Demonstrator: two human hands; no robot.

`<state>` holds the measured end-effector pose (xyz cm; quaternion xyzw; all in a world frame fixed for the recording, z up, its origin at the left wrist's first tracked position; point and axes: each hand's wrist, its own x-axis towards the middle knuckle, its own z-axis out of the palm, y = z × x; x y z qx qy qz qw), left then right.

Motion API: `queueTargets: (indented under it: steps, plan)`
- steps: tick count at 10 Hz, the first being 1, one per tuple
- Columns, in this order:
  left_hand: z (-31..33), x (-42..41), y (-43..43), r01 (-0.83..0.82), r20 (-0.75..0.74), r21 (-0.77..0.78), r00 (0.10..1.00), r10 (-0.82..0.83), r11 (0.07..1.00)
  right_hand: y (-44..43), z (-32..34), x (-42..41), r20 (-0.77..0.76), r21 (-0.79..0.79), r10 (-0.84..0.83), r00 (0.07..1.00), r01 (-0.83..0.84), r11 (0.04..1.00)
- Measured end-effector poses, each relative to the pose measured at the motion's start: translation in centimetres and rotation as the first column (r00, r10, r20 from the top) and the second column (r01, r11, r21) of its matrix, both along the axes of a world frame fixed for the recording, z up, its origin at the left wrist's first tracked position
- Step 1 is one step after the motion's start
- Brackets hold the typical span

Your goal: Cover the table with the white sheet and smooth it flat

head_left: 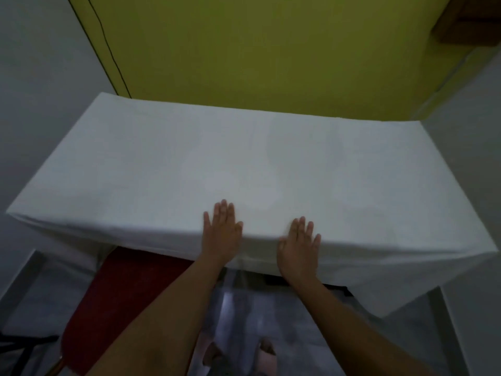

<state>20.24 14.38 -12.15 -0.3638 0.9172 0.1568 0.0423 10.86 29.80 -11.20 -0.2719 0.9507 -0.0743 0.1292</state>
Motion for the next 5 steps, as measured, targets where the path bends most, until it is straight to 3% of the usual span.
queueTargets:
  steps: [1, 3, 5]
  plan:
    - [-0.4, -0.4, 2.9, 0.043, 0.075, -0.019, 0.996, -0.042, 0.999, 0.3, -0.2, -0.7, 0.047, 0.016, 0.197, 0.979, -0.198, 0.980]
    - [0.6, 2.2, 3.0, 0.101, 0.130, -0.051, 0.987, -0.094, 0.994, 2.1, 0.8, -0.6, 0.075, 0.036, 0.301, 0.951, -0.304, 0.952]
    - [5.5, 1.4, -0.5, -0.044, 0.139, -0.066, 0.989, 0.053, 0.997, 0.5, 3.8, -3.3, -0.026, 0.035, 0.442, 0.897, -0.441, 0.897]
